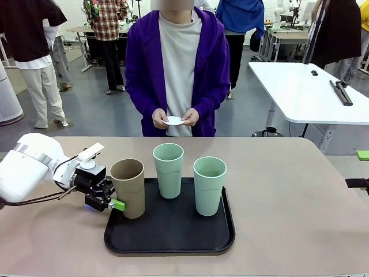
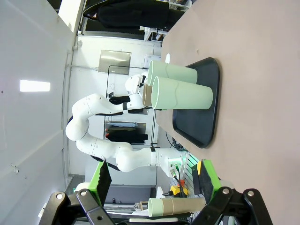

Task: Place coasters on the table and set cups on them.
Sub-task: Pick up one Reusable plastic cup and place it on a coaster set by the human.

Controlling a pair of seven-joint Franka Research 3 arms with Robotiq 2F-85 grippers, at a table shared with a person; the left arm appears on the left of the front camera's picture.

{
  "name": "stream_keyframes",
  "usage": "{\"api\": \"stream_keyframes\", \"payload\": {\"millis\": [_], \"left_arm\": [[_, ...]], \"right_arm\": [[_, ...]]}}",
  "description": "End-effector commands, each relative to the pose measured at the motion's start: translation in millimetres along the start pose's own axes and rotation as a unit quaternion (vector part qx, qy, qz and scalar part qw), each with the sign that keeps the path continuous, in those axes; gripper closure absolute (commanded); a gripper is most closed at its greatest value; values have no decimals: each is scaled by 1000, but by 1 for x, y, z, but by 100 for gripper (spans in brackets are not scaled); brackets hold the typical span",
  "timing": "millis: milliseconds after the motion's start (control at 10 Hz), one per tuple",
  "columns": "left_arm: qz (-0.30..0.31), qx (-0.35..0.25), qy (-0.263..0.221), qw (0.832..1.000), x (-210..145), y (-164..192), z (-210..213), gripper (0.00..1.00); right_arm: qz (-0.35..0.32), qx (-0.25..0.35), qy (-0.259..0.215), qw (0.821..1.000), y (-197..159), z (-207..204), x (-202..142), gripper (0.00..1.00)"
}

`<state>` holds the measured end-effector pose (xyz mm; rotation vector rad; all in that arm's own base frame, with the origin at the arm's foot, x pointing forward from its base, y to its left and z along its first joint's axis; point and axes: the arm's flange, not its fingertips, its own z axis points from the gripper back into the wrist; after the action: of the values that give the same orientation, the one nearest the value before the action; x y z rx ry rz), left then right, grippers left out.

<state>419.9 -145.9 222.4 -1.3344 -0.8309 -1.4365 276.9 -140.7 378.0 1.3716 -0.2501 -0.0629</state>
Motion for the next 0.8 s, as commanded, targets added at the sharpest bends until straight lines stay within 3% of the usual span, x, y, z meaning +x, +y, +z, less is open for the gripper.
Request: {"api": "stream_keyframes", "payload": {"millis": [0,100,200,300,500,700], "left_arm": [[-40,-19,-6,999,0,-2,-2,11],[-42,-17,-8,999,2,-2,-2,60],[-44,-12,-10,999,3,-3,-1,71],[-47,-8,-11,999,5,-3,-1,100],[-51,28,-6,998,25,-12,-2,100],[-94,100,-15,990,95,-37,9,100]], "right_arm": [[-1,6,-1,1000,1,1,0,0],[-1,6,-1,1000,1,1,0,0],[-1,6,-1,1000,1,1,0,0],[-1,6,-1,1000,1,1,0,0],[-1,6,-1,1000,1,1,0,0],[-1,6,-1,1000,1,1,0,0]]}}
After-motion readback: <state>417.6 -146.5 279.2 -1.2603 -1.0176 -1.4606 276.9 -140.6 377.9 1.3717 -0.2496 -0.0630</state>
